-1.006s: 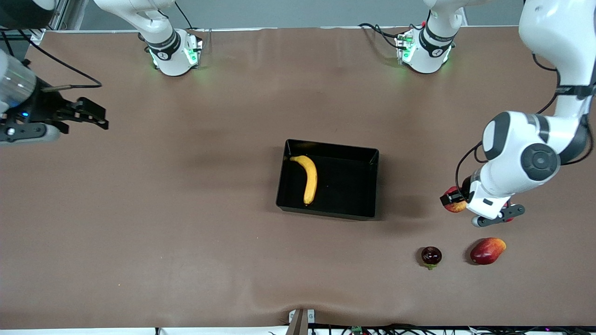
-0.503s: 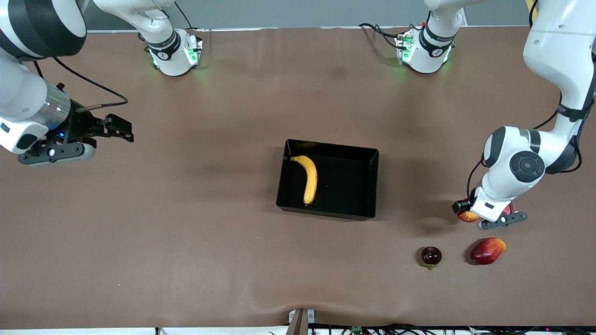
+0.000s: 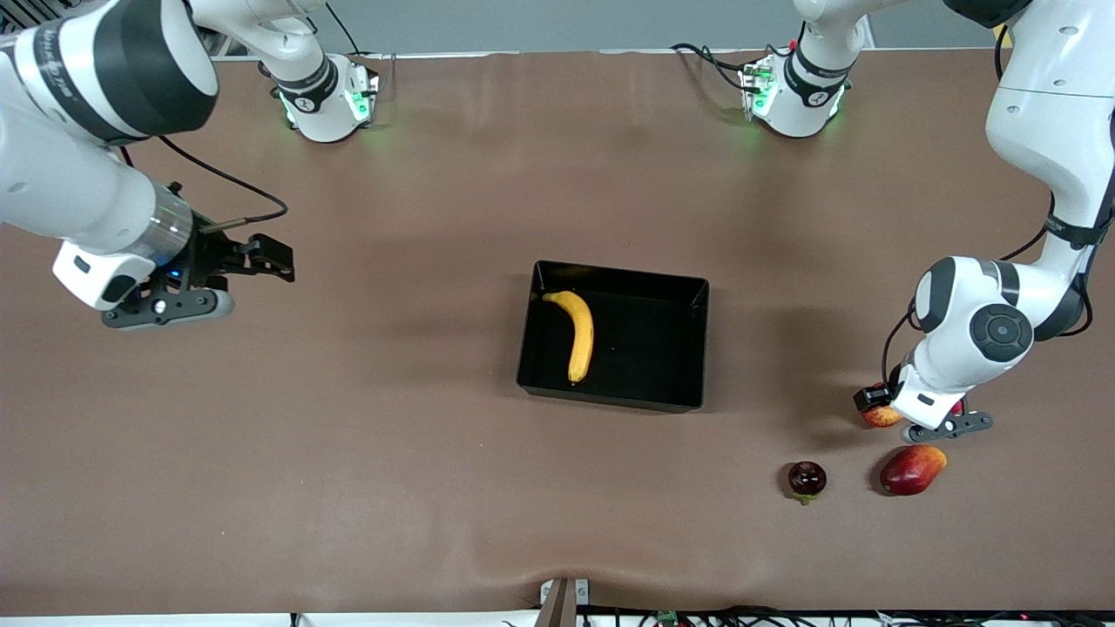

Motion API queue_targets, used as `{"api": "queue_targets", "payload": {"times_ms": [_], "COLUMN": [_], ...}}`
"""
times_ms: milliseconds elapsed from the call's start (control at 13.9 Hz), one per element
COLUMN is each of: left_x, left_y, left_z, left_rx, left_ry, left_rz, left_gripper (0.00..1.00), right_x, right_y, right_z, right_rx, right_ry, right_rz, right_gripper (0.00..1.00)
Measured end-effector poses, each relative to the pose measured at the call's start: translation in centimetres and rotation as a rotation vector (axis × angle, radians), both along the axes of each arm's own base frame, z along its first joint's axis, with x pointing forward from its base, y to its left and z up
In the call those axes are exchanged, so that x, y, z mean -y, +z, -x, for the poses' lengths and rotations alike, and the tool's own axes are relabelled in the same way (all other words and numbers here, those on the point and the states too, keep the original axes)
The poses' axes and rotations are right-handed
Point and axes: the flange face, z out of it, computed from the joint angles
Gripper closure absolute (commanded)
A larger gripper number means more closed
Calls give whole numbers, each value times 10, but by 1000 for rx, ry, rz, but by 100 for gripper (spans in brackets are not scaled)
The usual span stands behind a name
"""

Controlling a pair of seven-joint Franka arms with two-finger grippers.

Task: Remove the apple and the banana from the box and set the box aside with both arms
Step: 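Release the apple with the left gripper while the right gripper approaches the tray, then move the left gripper into the tray and grasp the yellow banana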

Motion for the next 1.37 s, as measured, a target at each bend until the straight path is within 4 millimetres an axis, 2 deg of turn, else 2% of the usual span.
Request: {"api": "queue_targets", "payload": {"times_ms": [72, 216, 287, 503, 647, 790, 934, 1078, 1365], "left_x": [6, 15, 18, 18, 26, 46, 68, 88, 134], "left_y": [0, -3, -5, -5, 7, 40, 87, 125, 165], "left_z": [0, 2, 3, 3, 0, -6, -9, -8, 1], "left_rx": [-5, -17, -22, -24, -35, -73, -98, -91, -111], "left_ry": [5, 5, 9, 15, 9, 6, -12, -39, -83], "left_rz": [16, 36, 44, 50, 53, 65, 60, 54, 62], "left_gripper": [94, 4, 0, 0, 0, 0, 0, 0, 0], "right_x": [-4, -16, -22, -42, -58, -70, -75, -82, -109], "right_y": [-4, -12, -15, -23, -29, -36, -44, -52, -64], "right_z": [-1, -1, -1, 0, 2, 1, -3, -6, -5], "right_rx": [-6, -15, -17, -23, -30, -44, -44, -39, -27], "right_ry": [5, 22, 20, 10, 4, -6, -15, -16, -31], "right_rz": [1, 3, 5, 11, 0, -40, -67, -72, -72], "right_gripper": [0, 0, 0, 0, 0, 0, 0, 0, 0]}}
